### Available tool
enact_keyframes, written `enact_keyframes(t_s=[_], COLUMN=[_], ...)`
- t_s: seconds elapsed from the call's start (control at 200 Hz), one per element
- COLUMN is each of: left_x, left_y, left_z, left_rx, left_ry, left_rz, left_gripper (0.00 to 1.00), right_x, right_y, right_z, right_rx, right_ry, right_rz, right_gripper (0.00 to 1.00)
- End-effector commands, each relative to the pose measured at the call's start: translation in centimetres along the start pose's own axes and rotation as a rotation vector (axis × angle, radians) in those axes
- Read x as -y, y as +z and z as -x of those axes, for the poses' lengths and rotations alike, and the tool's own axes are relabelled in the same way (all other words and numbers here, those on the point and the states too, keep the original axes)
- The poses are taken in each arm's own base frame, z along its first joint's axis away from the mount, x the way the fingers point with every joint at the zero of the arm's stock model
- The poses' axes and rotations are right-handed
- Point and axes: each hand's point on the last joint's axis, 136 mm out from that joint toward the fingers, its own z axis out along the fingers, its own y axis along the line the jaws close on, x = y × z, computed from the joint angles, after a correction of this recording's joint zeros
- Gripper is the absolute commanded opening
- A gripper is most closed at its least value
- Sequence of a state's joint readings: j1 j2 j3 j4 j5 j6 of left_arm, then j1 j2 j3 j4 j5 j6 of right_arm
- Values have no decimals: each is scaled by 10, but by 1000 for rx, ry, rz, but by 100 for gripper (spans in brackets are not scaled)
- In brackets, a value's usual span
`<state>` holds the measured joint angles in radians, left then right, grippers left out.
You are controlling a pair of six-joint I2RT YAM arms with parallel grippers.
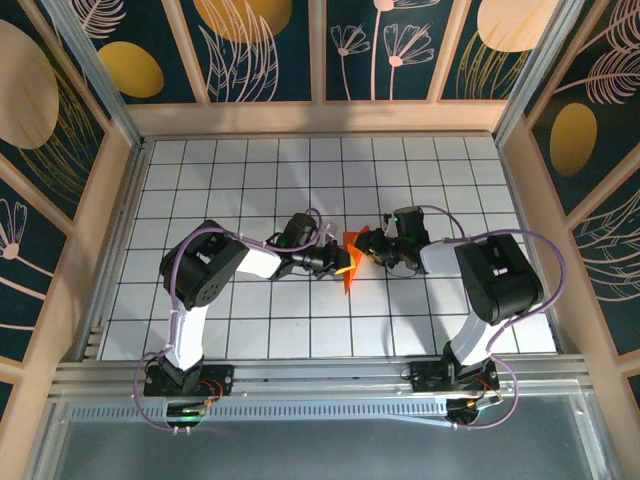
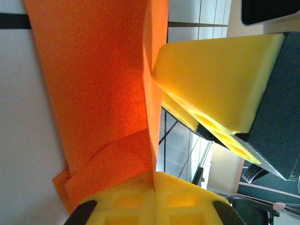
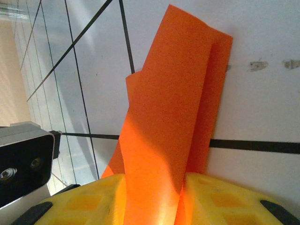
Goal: Fold a paper plane with a square sheet of paper (fold left side to right side)
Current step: Fold the wing for the fifth time at the center of the table.
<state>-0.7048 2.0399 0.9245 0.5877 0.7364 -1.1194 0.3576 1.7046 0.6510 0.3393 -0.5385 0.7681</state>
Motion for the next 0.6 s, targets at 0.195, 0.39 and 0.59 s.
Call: enact_keyframes(t_s=[0.195,0.39,0.59], left_x=[-7,-4,-6], left_y=[-2,-14,-22], left_z=[-2,8,20], left_rx=[1,37,60], left_ry=[-8,12,15], left_rz=[-5,11,20], left_gripper=[14,24,28], right_x=[18,17,19], right_y=[12,12,13], right_z=[-6,-5,-6], right_rx=[-22,-22,-27], right_ry=[3,-1,-4], right_rz=[-82,-81,-89], right_gripper=[37,37,37])
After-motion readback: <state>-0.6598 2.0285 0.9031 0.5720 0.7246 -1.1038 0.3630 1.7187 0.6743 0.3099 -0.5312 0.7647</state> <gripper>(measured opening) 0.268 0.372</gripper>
